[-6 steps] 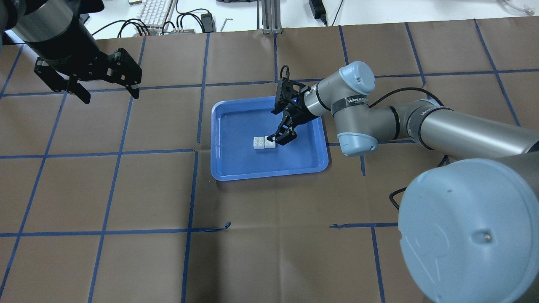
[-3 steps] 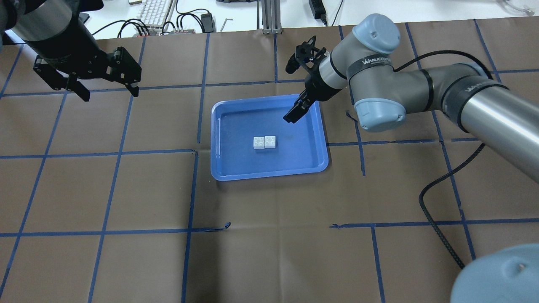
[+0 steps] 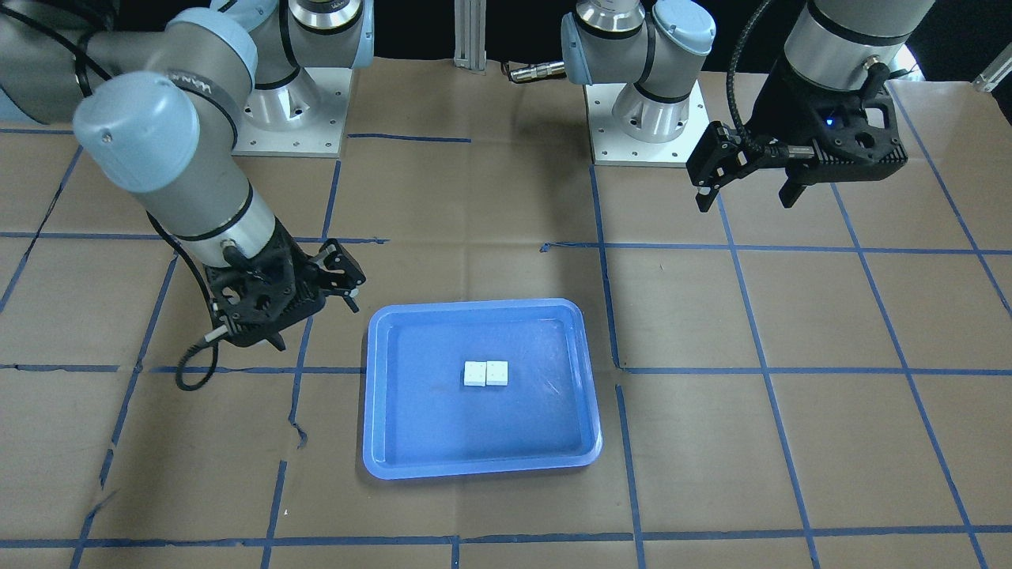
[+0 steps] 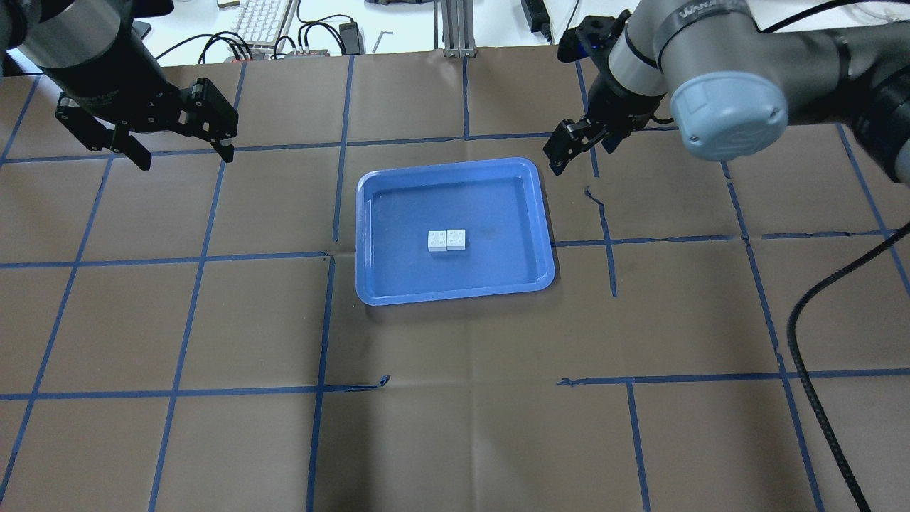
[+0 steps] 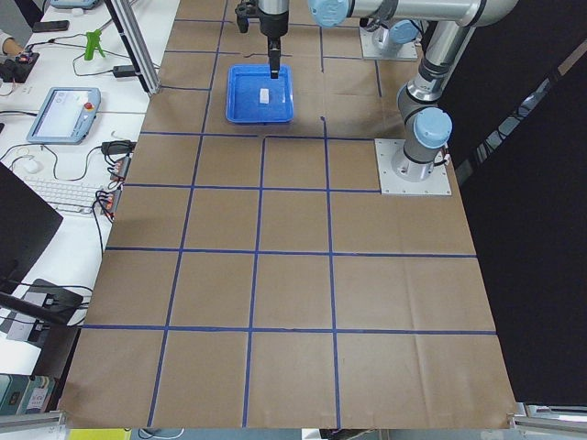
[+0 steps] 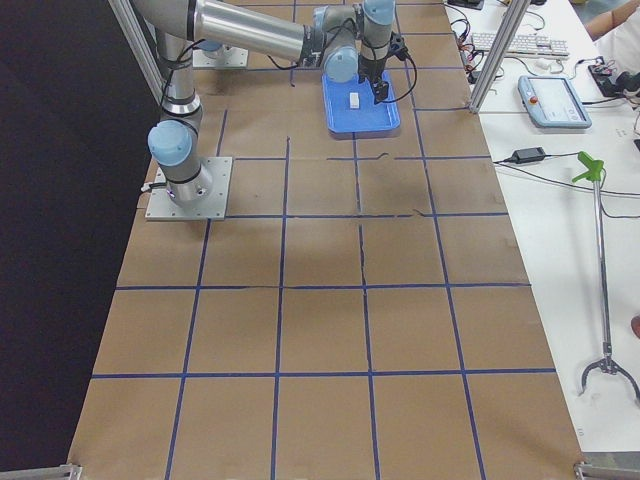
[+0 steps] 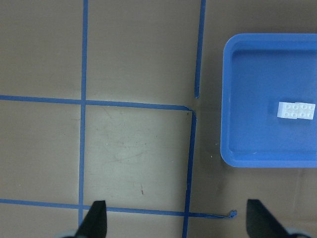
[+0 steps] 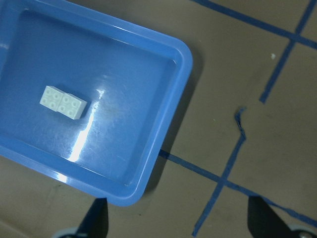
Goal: Assemble white blocks and place on blue tray
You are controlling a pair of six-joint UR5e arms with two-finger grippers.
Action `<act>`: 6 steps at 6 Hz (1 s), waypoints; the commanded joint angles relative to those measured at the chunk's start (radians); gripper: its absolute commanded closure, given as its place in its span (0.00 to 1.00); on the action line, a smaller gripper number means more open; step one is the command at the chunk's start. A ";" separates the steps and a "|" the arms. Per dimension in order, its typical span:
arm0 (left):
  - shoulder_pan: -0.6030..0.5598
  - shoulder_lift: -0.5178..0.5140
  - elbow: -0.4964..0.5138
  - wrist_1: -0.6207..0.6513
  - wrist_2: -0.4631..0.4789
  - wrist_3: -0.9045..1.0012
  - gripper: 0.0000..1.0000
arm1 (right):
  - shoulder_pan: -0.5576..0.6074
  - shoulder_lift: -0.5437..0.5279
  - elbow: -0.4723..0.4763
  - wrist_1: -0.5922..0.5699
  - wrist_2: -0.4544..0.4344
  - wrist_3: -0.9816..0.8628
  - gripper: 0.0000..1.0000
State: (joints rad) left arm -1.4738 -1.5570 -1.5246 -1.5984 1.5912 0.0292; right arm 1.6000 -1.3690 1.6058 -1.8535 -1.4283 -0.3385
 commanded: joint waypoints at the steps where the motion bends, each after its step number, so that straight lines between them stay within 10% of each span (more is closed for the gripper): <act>1: 0.001 0.000 0.004 -0.002 0.003 0.000 0.01 | -0.006 -0.045 -0.093 0.220 -0.084 0.222 0.00; 6: 0.003 -0.001 -0.002 0.000 0.003 0.000 0.01 | -0.011 -0.081 -0.248 0.484 -0.126 0.378 0.00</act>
State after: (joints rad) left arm -1.4713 -1.5584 -1.5243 -1.5985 1.5930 0.0291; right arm 1.5884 -1.4475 1.3598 -1.3758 -1.5533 0.0397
